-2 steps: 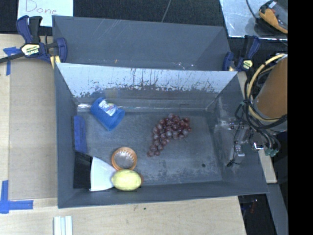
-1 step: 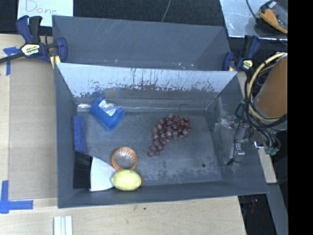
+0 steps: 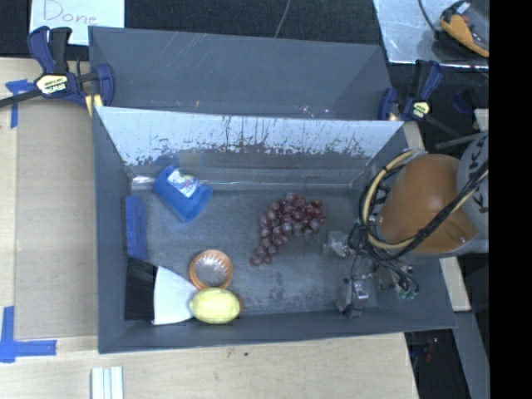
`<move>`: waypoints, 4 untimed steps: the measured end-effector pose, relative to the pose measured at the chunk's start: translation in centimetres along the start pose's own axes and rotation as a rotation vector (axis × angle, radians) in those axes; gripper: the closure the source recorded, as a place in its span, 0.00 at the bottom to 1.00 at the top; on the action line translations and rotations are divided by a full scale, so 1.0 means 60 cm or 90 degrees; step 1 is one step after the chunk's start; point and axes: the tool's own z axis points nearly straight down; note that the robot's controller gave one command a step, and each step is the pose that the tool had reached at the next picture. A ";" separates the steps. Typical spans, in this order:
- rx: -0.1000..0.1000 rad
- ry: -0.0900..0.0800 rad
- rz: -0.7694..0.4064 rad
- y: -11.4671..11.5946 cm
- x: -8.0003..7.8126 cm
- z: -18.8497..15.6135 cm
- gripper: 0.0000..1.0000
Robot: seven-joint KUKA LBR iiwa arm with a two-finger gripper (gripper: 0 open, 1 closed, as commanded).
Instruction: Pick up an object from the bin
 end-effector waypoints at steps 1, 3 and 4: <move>0.004 -0.007 -0.086 0.099 -0.018 -0.121 0.00; 0.007 -0.006 -0.168 0.366 -0.037 0.000 0.00; 0.003 -0.001 0.005 0.129 -0.140 -0.001 1.00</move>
Offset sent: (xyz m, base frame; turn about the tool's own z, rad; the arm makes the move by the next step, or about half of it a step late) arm 0.0027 0.1557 0.0299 0.0581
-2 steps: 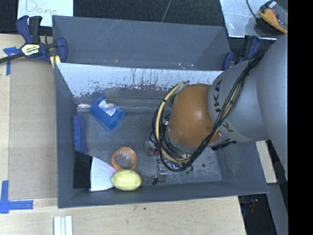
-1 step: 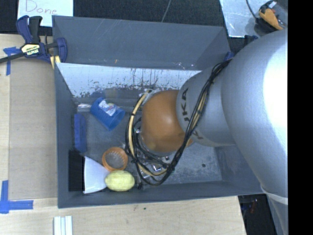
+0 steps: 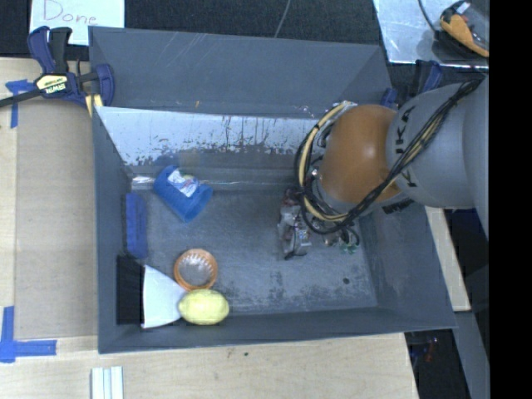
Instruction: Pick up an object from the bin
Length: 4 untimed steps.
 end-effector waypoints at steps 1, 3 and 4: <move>-0.001 0.001 -0.004 0.005 0.001 0.000 1.00; -0.001 0.005 -0.004 0.004 0.003 -0.125 1.00; -0.001 0.004 -0.005 0.004 0.002 -0.184 1.00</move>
Offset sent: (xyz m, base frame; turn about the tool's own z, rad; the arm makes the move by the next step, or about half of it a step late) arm -0.0007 0.0025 0.0697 -0.0059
